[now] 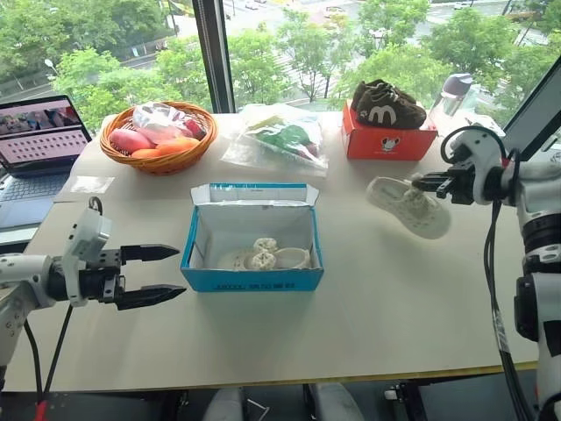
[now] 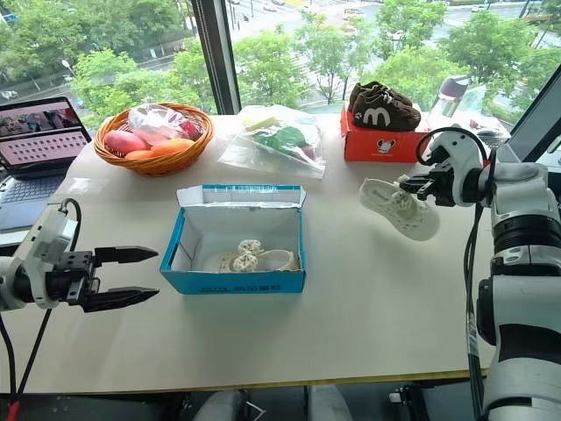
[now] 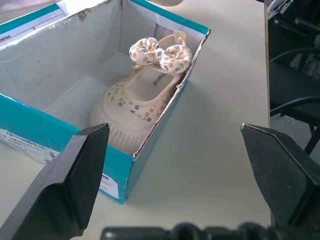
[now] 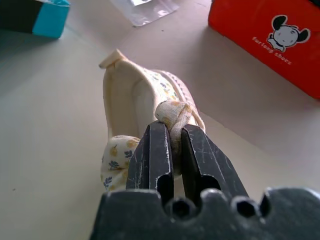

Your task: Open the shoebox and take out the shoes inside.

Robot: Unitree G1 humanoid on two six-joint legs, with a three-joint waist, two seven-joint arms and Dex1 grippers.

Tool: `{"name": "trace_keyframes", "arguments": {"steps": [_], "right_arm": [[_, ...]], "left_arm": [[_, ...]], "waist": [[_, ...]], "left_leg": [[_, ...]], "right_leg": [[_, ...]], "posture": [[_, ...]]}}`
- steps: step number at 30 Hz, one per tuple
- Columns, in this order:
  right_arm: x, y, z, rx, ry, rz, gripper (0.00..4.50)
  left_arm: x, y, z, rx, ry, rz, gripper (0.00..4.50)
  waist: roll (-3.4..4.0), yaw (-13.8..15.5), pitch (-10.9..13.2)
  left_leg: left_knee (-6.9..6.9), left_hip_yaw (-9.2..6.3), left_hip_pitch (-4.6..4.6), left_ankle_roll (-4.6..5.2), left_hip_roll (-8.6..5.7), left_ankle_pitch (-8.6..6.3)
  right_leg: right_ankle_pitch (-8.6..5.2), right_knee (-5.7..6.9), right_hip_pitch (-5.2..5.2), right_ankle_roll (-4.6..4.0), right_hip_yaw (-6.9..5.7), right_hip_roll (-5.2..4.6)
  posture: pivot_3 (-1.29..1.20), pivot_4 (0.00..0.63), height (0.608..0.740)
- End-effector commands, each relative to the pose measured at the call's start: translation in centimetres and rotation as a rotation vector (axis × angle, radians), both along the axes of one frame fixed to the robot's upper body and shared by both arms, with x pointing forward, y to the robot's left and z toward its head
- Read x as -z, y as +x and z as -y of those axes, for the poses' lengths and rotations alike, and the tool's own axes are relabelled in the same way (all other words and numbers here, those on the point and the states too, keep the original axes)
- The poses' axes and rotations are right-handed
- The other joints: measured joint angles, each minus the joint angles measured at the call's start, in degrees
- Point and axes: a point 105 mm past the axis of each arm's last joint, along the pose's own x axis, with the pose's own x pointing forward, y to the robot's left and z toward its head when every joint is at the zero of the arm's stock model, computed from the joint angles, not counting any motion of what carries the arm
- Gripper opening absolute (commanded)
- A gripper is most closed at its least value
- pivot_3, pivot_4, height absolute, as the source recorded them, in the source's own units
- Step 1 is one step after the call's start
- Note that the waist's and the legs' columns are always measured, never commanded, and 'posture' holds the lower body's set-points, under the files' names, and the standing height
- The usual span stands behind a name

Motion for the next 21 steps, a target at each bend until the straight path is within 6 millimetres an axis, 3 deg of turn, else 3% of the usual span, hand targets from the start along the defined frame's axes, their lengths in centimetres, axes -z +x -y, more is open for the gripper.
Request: {"name": "trace_keyframes", "arguments": {"steps": [1,4,6,7,8,9,14,17,21], "right_arm": [[-3.8,0.3,1.2,0.064,-0.005,0.159,1.81],[-7.5,0.5,1.0,0.072,0.009,0.296,2.87],[-9.0,0.6,-0.6,0.011,0.017,0.338,3.55],[-9.5,0.6,-2.2,-0.061,0.027,0.345,3.88],[-9.6,0.2,-5.1,-0.210,0.027,0.326,4.32],[-9.2,-0.9,-8.5,-0.387,0.022,0.289,4.49],[-5.3,-6.3,-19.2,-0.895,-0.060,0.163,4.49],[-4.3,-7.0,-22.5,-0.990,-0.130,0.222,4.49],[-2.1,-6.9,-24.2,-1.089,-0.296,0.229,4.49]], "left_arm": [[-0.7,-0.1,0.0,0.015,0.014,0.029,4.50],[-0.7,-0.3,-0.1,0.010,0.015,0.028,4.50],[-0.6,-0.4,-0.2,0.004,0.016,0.025,4.50],[-0.6,-0.5,-0.2,0.001,0.015,0.024,4.50],[-0.5,-0.6,-0.2,-0.001,0.015,0.024,4.50],[-0.6,-0.6,-0.2,-0.004,0.015,0.024,4.50],[-0.5,-0.5,-0.2,-0.008,0.013,0.024,4.50],[-0.5,-0.4,0.1,-0.004,0.010,0.025,4.50],[-0.4,-0.4,0.3,-0.005,0.004,0.025,4.50]], "waist": [[0.00,-0.03,0.00],[0.11,-0.16,0.07],[0.13,-0.25,0.08],[0.13,-0.27,0.08],[0.13,-0.26,0.08],[0.13,-0.36,0.08],[0.13,0.02,0.07],[0.16,0.22,0.10],[0.16,1.21,0.10]], "left_leg": [[0.00,0.00,-0.01,0.00,0.00,0.00],[0.01,0.04,-0.01,0.00,-0.04,0.00],[0.01,0.05,0.01,0.00,-0.03,0.00],[0.00,0.05,0.04,0.00,0.00,0.00],[-0.02,0.05,0.07,0.00,0.04,0.00],[-0.02,0.04,0.09,0.00,0.07,0.00],[-0.03,-0.04,0.32,0.00,0.19,0.00],[0.17,-0.06,0.27,0.00,0.14,0.00],[0.48,-0.08,0.25,-0.02,0.07,0.00]], "right_leg": [[0.00,-0.01,0.00,0.00,0.00,-0.01],[0.01,-0.01,0.00,0.02,0.07,-0.03],[0.01,0.00,-0.01,0.03,0.09,-0.02],[0.01,0.01,0.00,0.03,0.09,0.01],[0.01,0.01,0.01,0.02,0.08,0.05],[0.01,0.01,0.04,0.03,0.08,0.08],[-0.22,0.20,0.20,0.41,0.04,0.18],[-0.23,0.50,0.10,0.41,0.02,0.13],[-0.24,0.56,0.21,0.44,-0.06,0.04]], "posture": [[0.00,0.150,0.740],[0.00,0.150,0.740],[0.00,0.150,0.740],[0.00,0.150,0.740],[0.00,0.150,0.740],[0.00,0.150,0.740],[0.00,0.150,0.740],[0.00,0.150,0.740],[0.00,0.150,0.740]]}}
